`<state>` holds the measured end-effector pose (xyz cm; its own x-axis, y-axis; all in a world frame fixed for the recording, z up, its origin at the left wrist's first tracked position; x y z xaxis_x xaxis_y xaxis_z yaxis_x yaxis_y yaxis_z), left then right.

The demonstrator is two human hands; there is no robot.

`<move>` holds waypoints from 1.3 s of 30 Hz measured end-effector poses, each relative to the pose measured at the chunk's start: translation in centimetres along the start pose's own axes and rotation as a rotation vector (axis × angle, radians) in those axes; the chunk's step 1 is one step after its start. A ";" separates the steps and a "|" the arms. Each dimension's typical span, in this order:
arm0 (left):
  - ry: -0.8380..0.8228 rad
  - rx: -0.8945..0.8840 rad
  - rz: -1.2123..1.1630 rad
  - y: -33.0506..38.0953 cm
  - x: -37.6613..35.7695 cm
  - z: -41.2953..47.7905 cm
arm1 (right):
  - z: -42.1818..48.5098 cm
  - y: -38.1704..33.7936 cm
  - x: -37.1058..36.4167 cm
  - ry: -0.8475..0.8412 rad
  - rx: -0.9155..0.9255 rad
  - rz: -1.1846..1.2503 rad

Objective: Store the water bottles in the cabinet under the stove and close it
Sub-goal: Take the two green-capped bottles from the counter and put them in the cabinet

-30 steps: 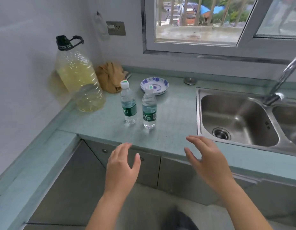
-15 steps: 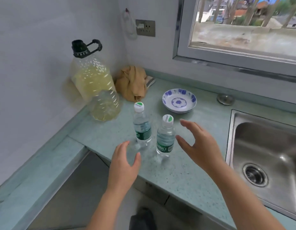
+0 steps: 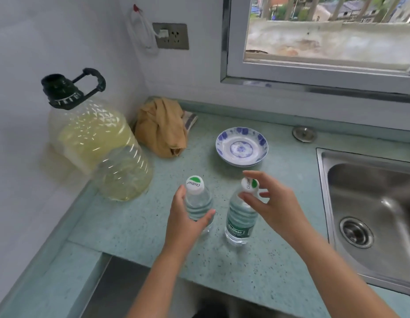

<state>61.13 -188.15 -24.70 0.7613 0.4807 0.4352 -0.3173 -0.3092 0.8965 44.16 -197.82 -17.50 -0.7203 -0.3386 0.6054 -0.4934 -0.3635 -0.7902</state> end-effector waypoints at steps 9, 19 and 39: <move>0.115 0.040 -0.121 -0.8 -0.4 -1.1 | -0.7 0.7 0.3 -0.056 0.052 0.037; 0.319 0.177 -0.130 -0.2 -1.1 -10.0 | -3.1 1.4 0.7 -0.170 0.199 0.128; 1.054 0.443 -0.230 -2.0 0.6 -38.3 | -17.6 -4.0 -2.0 -0.598 0.553 0.194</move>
<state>40.53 -155.81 -23.11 -0.1379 0.9421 0.3058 0.1505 -0.2852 0.9466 38.95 -180.44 -17.19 -0.3107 -0.7859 0.5345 0.0353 -0.5715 -0.8198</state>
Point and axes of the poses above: each hand's wrist, its own z-axis towards the middle knuckle, its own x-axis out of the back of the hand, y = z × x, the point moved 7 cm from there along z, towards the middle knuckle, and after that the axes turned 2 degrees about -z, right-handed, at the moved point
